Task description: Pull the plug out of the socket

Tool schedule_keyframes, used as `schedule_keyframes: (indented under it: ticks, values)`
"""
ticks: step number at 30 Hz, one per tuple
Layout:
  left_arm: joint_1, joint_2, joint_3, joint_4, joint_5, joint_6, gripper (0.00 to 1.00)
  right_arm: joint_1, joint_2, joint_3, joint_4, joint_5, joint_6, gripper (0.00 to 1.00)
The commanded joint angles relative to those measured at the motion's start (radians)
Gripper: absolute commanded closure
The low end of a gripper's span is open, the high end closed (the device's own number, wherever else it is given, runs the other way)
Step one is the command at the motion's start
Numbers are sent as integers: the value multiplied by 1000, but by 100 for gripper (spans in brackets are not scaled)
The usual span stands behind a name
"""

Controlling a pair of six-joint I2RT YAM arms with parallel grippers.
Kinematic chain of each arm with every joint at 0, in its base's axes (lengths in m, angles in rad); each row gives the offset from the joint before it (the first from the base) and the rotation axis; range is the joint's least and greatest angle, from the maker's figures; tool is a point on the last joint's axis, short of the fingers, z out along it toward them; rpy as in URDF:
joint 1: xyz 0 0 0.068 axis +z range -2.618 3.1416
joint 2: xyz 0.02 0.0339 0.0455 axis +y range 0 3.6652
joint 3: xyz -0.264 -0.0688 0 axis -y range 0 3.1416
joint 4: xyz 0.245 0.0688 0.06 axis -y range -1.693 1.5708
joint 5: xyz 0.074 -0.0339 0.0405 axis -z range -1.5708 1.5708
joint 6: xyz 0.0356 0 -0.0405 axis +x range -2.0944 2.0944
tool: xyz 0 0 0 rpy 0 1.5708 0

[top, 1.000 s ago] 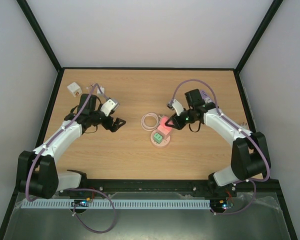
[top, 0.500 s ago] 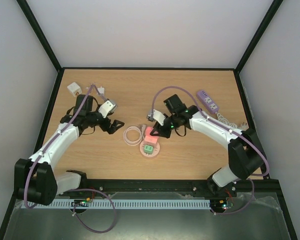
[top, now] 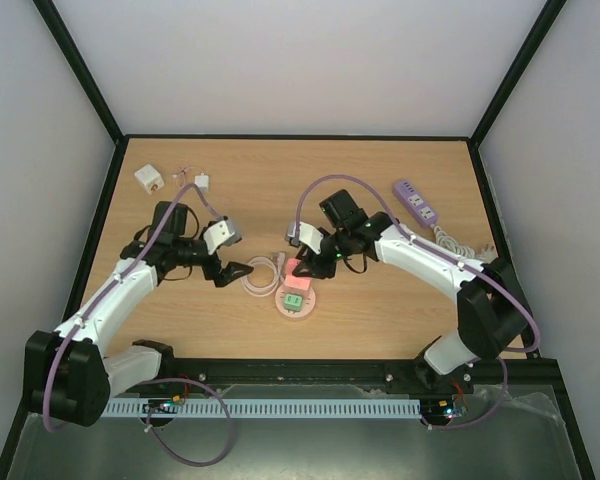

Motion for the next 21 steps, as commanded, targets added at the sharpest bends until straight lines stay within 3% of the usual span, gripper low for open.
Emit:
schedule_keyframes:
  ticks: [1, 7, 13, 21]
  values:
    - [-47, 16, -12, 19, 85, 94, 3, 4, -49, -27, 7, -2, -18, 57]
    - [-131, 63, -6, 57, 101, 147, 9, 3, -114, -59, 6, -45, -19, 49]
    - [-264, 141, 34, 119, 1, 151, 14, -25, -198, -120, 43, -106, -8, 44]
    - [-403, 230, 93, 152, -123, 175, 16, -189, -320, -232, 186, -230, 103, 40]
